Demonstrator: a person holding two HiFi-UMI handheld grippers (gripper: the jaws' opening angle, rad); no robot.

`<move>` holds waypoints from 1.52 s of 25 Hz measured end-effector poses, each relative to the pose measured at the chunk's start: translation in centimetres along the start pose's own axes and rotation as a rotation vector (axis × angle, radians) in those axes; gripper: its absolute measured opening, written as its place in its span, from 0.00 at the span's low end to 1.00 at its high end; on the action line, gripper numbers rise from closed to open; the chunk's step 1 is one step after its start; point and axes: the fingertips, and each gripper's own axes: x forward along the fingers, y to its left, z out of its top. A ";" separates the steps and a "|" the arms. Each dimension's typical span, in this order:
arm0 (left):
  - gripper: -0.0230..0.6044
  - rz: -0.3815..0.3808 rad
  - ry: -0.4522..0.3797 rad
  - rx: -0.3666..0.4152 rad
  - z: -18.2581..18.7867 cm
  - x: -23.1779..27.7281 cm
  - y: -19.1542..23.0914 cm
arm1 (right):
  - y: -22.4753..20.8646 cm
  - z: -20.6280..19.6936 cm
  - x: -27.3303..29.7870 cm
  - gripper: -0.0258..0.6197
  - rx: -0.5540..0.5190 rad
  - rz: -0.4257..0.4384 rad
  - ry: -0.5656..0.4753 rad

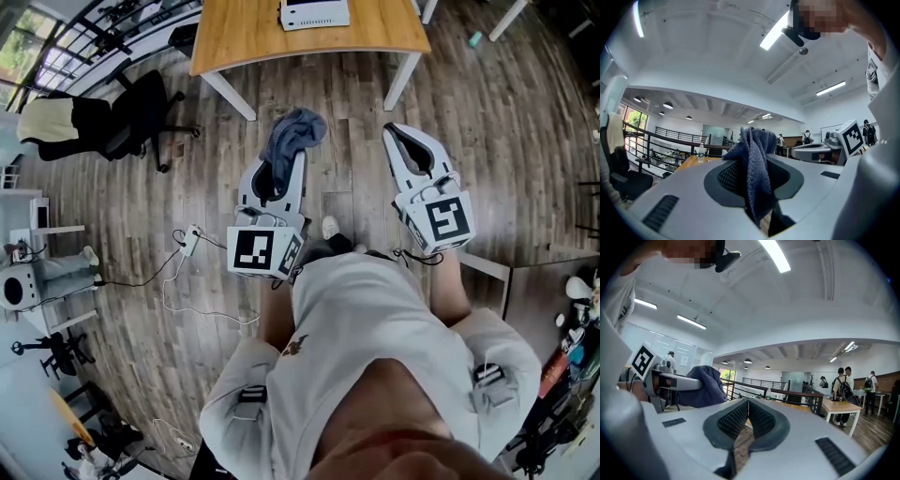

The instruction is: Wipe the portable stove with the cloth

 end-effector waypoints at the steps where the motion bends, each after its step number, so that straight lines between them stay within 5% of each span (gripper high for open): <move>1: 0.22 -0.002 0.000 0.000 0.0 0.6 0.7 | -0.1 0.0 0.8 0.07 -0.001 -0.003 0.002; 16: 0.22 -0.045 0.032 -0.008 -0.4 7.1 7.8 | -1.7 -0.7 9.6 0.07 0.013 -0.045 0.052; 38: 0.22 0.020 0.059 0.007 -0.2 22.3 10.3 | -14.8 -2.3 20.4 0.07 0.034 0.031 0.054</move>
